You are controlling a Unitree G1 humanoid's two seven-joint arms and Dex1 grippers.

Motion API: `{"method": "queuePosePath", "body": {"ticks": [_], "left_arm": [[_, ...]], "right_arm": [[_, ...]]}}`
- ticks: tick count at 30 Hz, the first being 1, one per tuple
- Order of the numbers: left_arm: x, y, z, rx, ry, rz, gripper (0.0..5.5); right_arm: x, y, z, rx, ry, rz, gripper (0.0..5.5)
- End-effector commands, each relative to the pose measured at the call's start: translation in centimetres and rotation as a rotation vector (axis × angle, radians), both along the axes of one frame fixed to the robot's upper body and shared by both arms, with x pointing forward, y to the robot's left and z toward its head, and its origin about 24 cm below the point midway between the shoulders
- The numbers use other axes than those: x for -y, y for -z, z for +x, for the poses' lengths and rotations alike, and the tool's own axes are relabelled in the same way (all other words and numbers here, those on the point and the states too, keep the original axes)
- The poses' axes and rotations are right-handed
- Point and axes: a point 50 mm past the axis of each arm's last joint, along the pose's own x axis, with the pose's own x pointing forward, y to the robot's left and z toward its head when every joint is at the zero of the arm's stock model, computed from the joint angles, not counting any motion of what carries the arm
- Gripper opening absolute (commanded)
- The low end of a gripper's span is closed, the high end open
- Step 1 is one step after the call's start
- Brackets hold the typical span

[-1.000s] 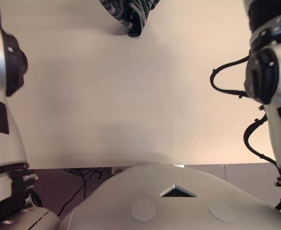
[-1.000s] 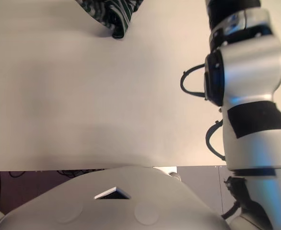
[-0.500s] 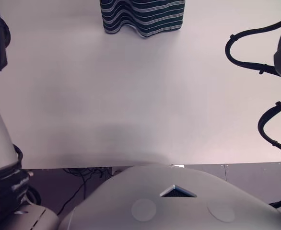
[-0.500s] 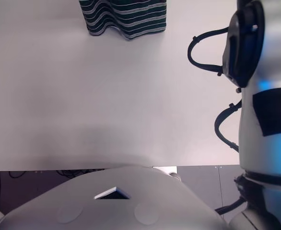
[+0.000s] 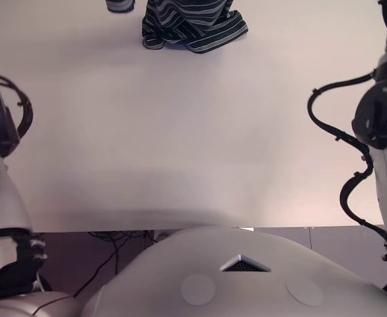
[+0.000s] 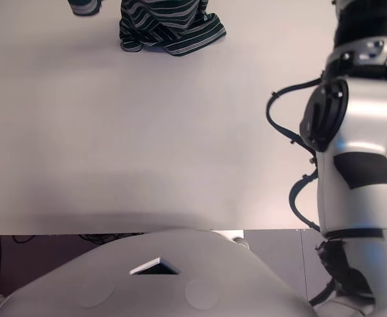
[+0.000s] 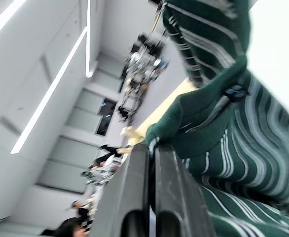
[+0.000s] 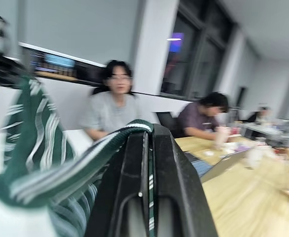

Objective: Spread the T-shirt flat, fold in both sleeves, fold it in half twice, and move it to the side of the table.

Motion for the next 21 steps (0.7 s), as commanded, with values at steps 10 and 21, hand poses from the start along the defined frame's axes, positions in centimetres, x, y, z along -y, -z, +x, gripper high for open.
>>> {"method": "queuePosePath", "body": {"ticks": [10,21], "left_arm": [[-2.6,25.4,-22.9,-1.139,0.202,0.522,0.00],[-0.3,23.0,-22.9,-1.080,0.180,0.406,0.00]], "right_arm": [[3.5,19.3,-23.1,-0.924,-0.827,-0.782,0.02],[-1.4,16.7,-20.4,-0.716,-0.631,-0.671,0.02]]}}
